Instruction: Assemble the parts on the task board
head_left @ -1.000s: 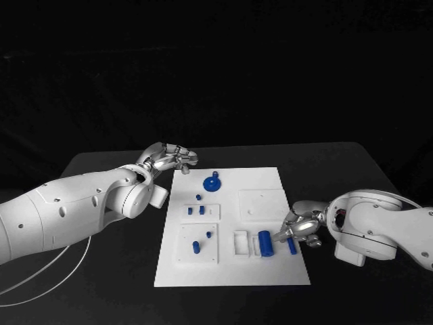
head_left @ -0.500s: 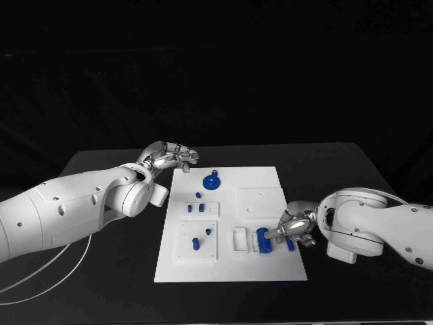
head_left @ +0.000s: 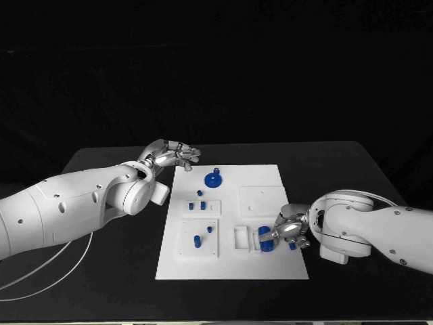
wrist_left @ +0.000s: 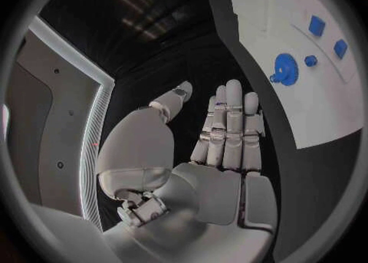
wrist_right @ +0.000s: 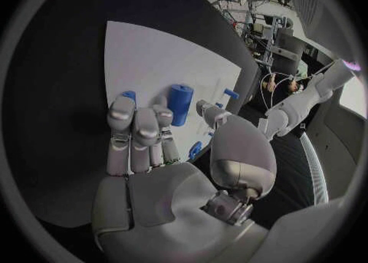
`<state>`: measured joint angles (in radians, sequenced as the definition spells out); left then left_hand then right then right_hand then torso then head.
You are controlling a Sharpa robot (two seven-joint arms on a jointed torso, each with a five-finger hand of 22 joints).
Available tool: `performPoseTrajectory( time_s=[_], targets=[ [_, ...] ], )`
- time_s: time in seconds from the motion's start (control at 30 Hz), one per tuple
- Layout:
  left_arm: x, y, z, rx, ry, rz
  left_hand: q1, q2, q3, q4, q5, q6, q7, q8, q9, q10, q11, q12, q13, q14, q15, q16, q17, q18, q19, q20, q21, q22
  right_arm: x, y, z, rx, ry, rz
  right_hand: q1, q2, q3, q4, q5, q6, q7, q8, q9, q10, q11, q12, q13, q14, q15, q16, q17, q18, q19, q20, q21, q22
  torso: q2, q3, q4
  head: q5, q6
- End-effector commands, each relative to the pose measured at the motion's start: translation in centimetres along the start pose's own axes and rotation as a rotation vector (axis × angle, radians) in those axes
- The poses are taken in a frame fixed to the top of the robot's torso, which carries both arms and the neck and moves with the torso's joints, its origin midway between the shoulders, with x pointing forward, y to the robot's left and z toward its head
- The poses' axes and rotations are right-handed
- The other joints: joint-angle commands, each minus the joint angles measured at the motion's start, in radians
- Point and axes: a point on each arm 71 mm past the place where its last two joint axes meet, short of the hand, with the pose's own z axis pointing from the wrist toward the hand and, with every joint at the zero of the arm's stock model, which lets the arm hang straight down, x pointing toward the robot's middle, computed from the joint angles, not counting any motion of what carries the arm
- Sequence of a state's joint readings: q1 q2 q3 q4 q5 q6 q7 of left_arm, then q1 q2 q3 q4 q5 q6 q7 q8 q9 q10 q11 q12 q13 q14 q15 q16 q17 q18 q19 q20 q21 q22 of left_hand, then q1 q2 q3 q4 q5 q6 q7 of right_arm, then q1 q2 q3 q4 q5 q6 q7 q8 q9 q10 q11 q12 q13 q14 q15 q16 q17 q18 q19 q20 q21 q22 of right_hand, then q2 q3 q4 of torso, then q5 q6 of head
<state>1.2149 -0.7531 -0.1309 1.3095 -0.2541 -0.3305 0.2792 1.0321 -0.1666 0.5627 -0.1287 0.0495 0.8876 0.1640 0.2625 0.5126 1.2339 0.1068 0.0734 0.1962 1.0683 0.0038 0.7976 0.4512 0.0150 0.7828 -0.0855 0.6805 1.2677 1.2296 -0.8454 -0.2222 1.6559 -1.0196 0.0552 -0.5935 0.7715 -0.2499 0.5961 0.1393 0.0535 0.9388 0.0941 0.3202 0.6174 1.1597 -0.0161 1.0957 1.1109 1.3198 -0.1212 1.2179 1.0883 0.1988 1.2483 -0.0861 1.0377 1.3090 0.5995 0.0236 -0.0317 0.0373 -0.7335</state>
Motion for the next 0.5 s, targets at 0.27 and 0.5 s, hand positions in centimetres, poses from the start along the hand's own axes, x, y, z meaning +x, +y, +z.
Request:
performPoseTrajectory(
  time_s=[0.27, 0.5],
  targets=[
    [0.17, -0.16, -0.04, 0.014, 0.015, -0.013, -0.011, 0.001, -0.001, 0.009, 0.001, -0.006, 0.000, 0.004, -0.001, -0.005, -0.001, -0.002, 0.002, 0.007, 0.000, -0.004, 0.002, 0.013, 0.003, -0.009, -0.007, 0.001, 0.43, 0.48, 0.50, -0.001, -0.001, -0.028, -0.002, 0.009, -0.011, -0.002, -0.004, -0.003, 0.005, -0.005, -0.003, -0.002, 0.002, 0.004, 0.003, -0.006, -0.001, 0.004, 0.002, 0.063, -0.002, -0.010, 0.006, 0.018, 0.001, 0.0006, -0.0022, 0.008, -0.002],
    [0.11, -0.15, -0.06, 0.013, 0.014, -0.013, -0.011, 0.003, 0.000, 0.010, 0.001, -0.007, 0.000, 0.004, -0.001, -0.005, -0.002, -0.002, 0.002, 0.007, 0.000, -0.005, 0.003, 0.013, 0.003, -0.009, -0.007, 0.002, 0.59, 0.85, 0.72, -0.004, 0.000, -0.034, 0.029, 0.034, -0.009, -0.022, -0.004, -0.001, 0.004, -0.006, 0.000, -0.001, 0.001, 0.004, 0.005, -0.006, -0.001, 0.006, 0.003, 0.063, -0.004, -0.013, 0.011, 0.018, 0.001, 0.0007, -0.0024, 0.011, -0.003]
  ],
)
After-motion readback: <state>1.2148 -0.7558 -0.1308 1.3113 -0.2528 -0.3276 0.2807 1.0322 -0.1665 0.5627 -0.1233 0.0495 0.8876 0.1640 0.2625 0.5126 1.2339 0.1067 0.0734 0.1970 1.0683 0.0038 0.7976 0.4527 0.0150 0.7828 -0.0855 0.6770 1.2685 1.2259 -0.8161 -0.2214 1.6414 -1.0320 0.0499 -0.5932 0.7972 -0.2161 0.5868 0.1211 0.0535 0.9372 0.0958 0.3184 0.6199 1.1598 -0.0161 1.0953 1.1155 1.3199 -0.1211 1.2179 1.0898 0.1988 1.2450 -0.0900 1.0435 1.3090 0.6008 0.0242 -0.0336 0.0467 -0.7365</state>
